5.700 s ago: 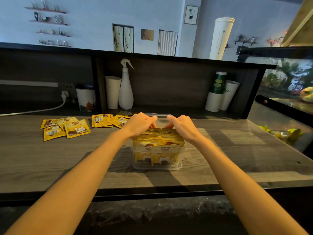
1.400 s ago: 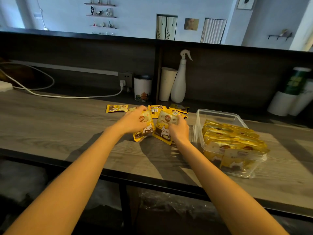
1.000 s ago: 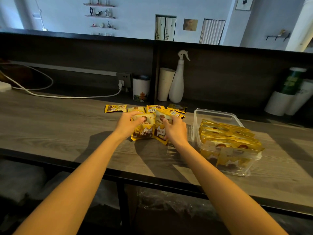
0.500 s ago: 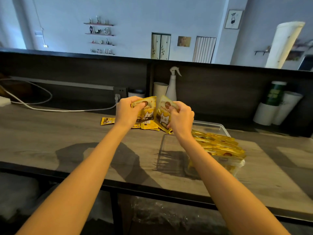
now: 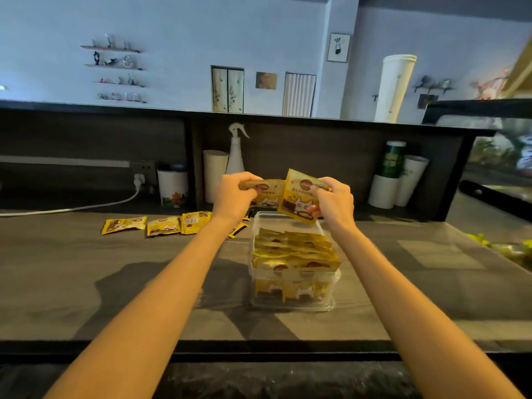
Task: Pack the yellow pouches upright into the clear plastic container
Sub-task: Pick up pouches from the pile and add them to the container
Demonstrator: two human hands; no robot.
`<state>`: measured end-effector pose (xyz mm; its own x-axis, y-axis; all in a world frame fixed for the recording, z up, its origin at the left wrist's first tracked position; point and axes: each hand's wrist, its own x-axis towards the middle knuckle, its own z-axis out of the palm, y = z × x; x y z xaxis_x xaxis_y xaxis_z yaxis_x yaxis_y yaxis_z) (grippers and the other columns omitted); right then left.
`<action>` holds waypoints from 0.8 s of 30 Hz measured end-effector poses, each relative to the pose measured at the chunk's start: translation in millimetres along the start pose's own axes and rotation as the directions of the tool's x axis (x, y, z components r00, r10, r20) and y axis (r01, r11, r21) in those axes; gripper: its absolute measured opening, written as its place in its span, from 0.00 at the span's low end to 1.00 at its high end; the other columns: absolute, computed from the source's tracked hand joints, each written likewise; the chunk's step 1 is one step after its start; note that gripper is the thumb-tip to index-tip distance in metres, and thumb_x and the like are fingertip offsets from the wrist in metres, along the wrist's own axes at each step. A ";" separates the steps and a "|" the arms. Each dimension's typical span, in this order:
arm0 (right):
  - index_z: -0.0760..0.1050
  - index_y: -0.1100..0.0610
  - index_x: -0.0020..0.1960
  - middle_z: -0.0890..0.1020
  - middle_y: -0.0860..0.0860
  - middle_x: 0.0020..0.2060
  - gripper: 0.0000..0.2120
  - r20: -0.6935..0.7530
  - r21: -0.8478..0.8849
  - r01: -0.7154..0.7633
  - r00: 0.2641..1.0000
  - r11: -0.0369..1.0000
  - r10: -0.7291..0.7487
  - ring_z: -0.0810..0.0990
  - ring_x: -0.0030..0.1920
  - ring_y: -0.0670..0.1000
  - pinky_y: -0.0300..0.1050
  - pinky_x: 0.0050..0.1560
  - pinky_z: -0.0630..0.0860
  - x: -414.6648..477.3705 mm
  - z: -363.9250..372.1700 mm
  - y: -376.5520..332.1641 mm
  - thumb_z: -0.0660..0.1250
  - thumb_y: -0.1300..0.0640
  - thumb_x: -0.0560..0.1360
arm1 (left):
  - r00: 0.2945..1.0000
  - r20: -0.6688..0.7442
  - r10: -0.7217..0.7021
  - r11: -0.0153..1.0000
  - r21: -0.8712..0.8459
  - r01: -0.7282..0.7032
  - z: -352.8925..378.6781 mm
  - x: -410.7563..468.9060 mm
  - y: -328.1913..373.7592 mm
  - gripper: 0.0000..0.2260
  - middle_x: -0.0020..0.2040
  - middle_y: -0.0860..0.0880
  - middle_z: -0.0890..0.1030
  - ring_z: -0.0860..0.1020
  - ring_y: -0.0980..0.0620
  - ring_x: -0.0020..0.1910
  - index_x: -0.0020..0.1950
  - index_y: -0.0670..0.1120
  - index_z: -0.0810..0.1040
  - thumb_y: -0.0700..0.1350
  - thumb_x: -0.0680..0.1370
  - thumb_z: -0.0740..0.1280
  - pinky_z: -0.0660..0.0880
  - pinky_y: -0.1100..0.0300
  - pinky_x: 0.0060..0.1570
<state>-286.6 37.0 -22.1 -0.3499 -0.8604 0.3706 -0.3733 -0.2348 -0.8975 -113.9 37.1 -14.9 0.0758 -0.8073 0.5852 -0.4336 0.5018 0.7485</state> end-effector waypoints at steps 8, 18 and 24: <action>0.75 0.55 0.52 0.80 0.53 0.46 0.05 0.027 0.117 -0.103 0.995 0.988 0.101 0.80 0.33 0.48 0.39 0.34 0.79 12.0 -25.8 32.2 0.61 0.59 0.78 | 0.979 0.183 -0.094 0.995 0.046 0.087 37.0 0.0 -15.0 0.12 0.52 0.41 0.82 0.79 0.48 0.52 0.56 0.39 0.81 0.33 0.74 0.67 0.75 0.59 0.50; 0.74 0.54 0.53 0.80 0.52 0.44 0.06 0.081 0.167 -0.087 0.994 0.982 0.074 0.79 0.32 0.46 0.35 0.31 0.78 13.4 -19.4 38.5 0.61 0.57 0.79 | 0.900 0.411 -0.144 0.974 0.220 0.055 35.9 -1.4 -28.9 0.10 0.45 0.47 0.81 0.76 0.55 0.43 0.54 0.42 0.82 0.36 0.74 0.68 0.72 0.66 0.39; 0.76 0.55 0.54 0.80 0.52 0.48 0.07 0.162 0.066 -0.061 0.986 0.996 0.050 0.78 0.33 0.45 0.31 0.27 0.73 8.7 -10.7 44.5 0.61 0.58 0.78 | 0.844 0.505 -0.179 0.957 0.288 0.030 31.6 -2.1 -29.9 0.10 0.47 0.46 0.80 0.76 0.51 0.48 0.57 0.42 0.80 0.39 0.77 0.65 0.74 0.54 0.52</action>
<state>-315.4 23.9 -56.3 -0.2244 -0.9328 0.2819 -0.2940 -0.2110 -0.9322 -129.5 14.0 -48.4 -0.3122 -0.9282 0.2025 -0.6715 0.3664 0.6441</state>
